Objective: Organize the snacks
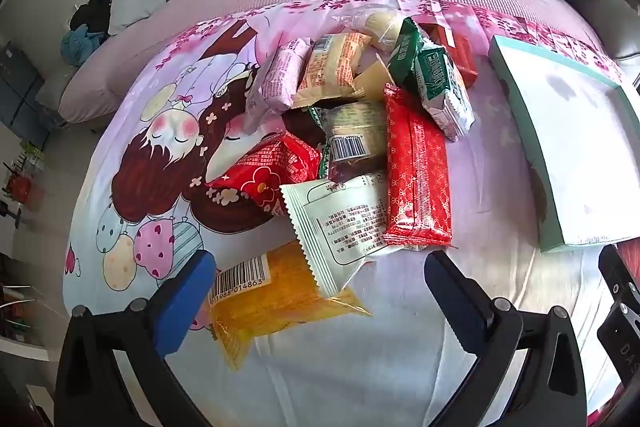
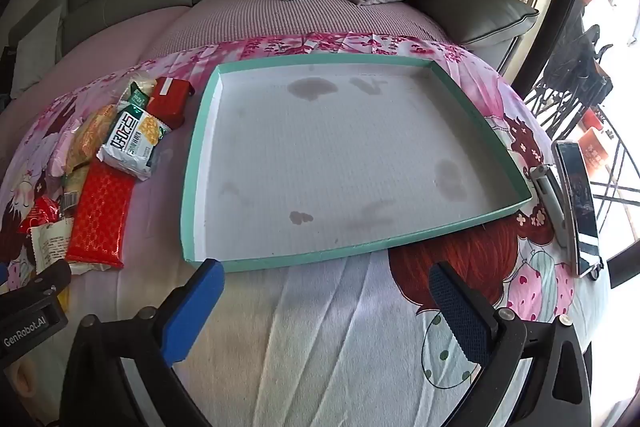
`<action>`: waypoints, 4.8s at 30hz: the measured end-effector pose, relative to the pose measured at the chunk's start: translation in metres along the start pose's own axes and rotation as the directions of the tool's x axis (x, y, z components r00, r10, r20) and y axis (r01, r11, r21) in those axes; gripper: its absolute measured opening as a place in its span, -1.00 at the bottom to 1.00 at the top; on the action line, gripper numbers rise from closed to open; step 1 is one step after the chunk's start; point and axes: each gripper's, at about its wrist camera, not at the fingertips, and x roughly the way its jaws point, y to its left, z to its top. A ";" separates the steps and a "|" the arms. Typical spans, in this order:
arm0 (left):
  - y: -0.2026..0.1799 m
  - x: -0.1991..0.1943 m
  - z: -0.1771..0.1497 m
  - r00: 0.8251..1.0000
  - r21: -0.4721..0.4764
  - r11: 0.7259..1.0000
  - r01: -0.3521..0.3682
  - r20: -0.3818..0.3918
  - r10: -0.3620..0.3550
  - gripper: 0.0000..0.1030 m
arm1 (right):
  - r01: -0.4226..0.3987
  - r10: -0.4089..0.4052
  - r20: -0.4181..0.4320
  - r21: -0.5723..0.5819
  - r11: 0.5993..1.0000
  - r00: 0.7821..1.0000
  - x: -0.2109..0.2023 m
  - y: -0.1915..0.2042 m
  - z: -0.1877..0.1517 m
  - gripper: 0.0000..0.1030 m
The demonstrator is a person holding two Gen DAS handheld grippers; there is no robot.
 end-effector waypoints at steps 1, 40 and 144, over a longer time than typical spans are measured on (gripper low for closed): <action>0.000 0.000 0.000 1.000 -0.001 1.000 -0.001 -0.001 0.001 1.00 | -0.001 0.001 0.001 0.000 1.000 1.000 0.000 0.000 0.000 1.00; -0.001 -0.001 0.000 1.000 0.011 1.000 -0.012 0.017 0.012 1.00 | -0.010 0.010 -0.022 -0.011 1.000 1.000 0.003 0.004 -0.001 1.00; 0.083 0.059 -0.022 0.860 -0.350 0.834 0.426 -0.129 -0.493 0.32 | -0.303 0.284 -0.131 -0.155 0.940 0.950 0.005 0.108 -0.002 0.81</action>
